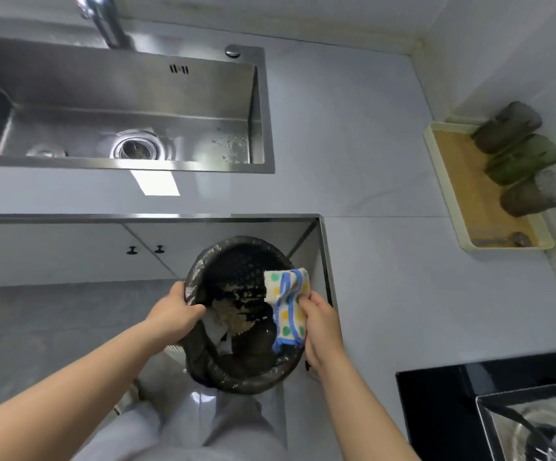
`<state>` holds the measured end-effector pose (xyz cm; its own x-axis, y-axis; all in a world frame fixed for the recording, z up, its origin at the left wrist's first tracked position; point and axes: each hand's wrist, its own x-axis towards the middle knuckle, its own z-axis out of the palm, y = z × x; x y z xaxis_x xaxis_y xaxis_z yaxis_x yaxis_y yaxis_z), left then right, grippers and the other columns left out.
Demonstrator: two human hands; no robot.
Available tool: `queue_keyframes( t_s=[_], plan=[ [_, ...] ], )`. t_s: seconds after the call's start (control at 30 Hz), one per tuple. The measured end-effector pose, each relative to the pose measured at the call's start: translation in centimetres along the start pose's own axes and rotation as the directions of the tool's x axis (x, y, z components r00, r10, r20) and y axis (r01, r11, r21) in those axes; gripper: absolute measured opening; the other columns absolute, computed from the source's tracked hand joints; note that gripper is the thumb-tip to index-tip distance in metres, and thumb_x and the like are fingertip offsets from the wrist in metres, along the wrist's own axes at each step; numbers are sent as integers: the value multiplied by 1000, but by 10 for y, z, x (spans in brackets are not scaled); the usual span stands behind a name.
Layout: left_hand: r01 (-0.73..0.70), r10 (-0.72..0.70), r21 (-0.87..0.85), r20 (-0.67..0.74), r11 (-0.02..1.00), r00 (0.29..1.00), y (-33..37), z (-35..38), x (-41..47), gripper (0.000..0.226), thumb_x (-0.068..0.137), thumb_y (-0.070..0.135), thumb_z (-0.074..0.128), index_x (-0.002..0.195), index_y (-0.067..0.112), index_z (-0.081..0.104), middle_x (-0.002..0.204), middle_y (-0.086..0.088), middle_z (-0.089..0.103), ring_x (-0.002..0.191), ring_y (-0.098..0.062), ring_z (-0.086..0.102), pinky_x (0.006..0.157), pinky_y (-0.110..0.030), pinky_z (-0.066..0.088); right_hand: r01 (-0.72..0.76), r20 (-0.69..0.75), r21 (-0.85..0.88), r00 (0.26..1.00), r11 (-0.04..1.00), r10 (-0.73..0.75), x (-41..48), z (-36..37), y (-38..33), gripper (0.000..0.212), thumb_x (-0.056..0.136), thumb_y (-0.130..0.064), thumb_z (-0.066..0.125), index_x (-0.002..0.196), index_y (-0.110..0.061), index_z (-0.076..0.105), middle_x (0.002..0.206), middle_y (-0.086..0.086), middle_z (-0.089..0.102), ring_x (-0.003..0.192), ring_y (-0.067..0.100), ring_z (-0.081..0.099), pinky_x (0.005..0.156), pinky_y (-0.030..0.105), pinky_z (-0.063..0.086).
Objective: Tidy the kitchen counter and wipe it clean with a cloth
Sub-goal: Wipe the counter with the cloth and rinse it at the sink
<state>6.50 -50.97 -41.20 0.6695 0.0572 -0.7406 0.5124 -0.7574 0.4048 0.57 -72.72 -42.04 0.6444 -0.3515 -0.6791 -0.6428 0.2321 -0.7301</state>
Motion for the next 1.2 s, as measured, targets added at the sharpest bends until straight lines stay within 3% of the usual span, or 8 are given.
queue_keyframes(
  t_s=[0.1,0.3,0.43,0.63,0.77,0.9,1.07,1.2],
  plan=[
    [23,-26,-113,-21,993,999,-28,-13,-8,32,89,17,52,119,13,40,93,-11,57,81,-28,58,64,-38,55,-32,57,39,998,999,30,-10,15,-4,19,98,-10,45,100,-7,64,97,15,70,87,28,67,88,47,52],
    [42,-71,-265,-101,963,992,-127,-69,-33,33,86,19,53,117,13,42,97,-14,59,86,-31,60,72,-44,58,-9,120,-14,993,1000,10,-57,102,14,21,98,-8,43,103,-1,62,99,19,69,89,34,66,89,51,50],
    [58,-114,-335,-152,941,982,-211,-116,-51,26,83,21,54,106,15,44,91,-10,59,83,-30,62,74,-45,58,1,184,-80,983,997,14,-104,184,39,18,97,-10,47,94,-3,63,93,18,70,84,33,66,82,49,51],
    [109,-245,-465,-242,879,939,-335,-184,-77,27,84,17,57,109,13,48,94,-11,59,84,-30,58,74,-40,54,3,284,-164,958,986,44,-165,309,77,14,91,-6,52,80,-6,61,72,10,66,62,23,64,60,31,49],
    [158,-319,-502,-253,850,913,-388,-215,-76,25,91,15,55,113,8,45,86,-10,54,71,-22,52,53,-31,39,7,324,-262,943,965,81,-192,367,86,11,89,-8,52,89,-4,63,86,17,68,77,30,63,73,41,52],
    [177,-374,-551,-269,816,888,-425,-246,-64,22,91,14,55,110,8,45,80,-8,51,65,-19,49,48,-27,34,36,343,-352,935,935,93,-194,422,87,10,88,-9,54,87,-6,63,95,23,69,81,32,66,81,49,54],
    [203,-444,-612,-271,764,854,-468,-295,-39,24,89,15,58,108,7,48,79,-7,53,69,-21,51,56,-31,39,50,373,-395,921,917,110,-177,502,80,14,90,-10,54,94,1,62,100,26,68,86,38,67,85,51,54],
    [243,-474,-638,-218,730,853,-508,-331,-11,33,82,21,61,113,15,52,91,-9,65,80,-28,63,74,-41,55,60,383,-452,914,890,133,-162,567,72,19,87,-13,53,93,4,58,106,32,61,84,36,64,83,54,52]
  ],
)
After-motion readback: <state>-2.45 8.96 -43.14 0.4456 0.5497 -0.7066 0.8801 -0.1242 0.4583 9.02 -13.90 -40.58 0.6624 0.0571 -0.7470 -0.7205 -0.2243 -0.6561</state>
